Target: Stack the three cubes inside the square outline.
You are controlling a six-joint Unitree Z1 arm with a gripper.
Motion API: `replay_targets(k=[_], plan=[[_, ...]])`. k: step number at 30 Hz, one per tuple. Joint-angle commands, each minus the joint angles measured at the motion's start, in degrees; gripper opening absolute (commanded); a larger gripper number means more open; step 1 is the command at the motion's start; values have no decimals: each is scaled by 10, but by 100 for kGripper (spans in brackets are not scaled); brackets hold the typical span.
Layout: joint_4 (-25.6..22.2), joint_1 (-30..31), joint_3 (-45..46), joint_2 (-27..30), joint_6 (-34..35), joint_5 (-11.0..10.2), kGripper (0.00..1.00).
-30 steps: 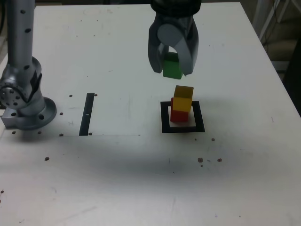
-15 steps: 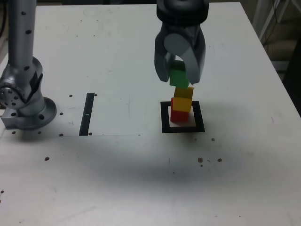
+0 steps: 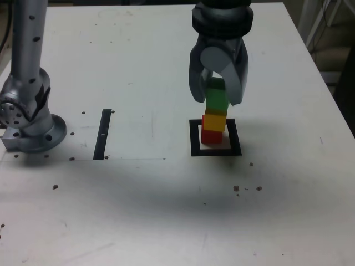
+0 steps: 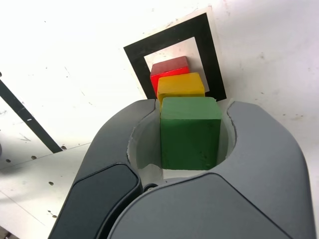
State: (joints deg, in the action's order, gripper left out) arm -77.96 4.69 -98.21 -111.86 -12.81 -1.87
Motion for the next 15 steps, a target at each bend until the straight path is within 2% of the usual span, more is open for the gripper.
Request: replay_targets(k=[1, 12, 15], plan=[[1, 0, 5, -2, 1, 0, 25], [6, 0, 14, 1, 1, 4, 25], [11, -1, 18, 1, 1, 4, 30]])
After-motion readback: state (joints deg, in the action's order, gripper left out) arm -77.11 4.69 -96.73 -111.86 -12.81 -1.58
